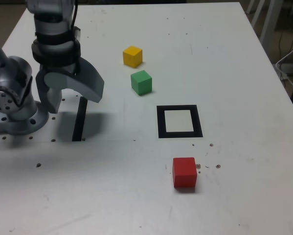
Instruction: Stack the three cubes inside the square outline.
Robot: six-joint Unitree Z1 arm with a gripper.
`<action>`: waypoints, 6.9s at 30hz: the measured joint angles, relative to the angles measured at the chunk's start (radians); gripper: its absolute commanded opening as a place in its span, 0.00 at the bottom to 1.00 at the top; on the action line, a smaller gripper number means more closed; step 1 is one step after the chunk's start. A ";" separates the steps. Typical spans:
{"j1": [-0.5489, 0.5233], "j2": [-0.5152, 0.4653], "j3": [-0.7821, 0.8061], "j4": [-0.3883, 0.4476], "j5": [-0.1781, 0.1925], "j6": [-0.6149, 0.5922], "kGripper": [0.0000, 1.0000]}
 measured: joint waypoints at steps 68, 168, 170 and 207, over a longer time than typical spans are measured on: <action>-0.599 0.566 -0.746 0.171 -0.063 -0.593 1.00; -0.190 0.638 -0.826 0.168 -0.032 -0.110 0.27; -0.179 0.638 -0.827 0.166 -0.031 -0.098 0.27; -0.106 0.734 -0.783 0.075 -0.067 -0.018 0.99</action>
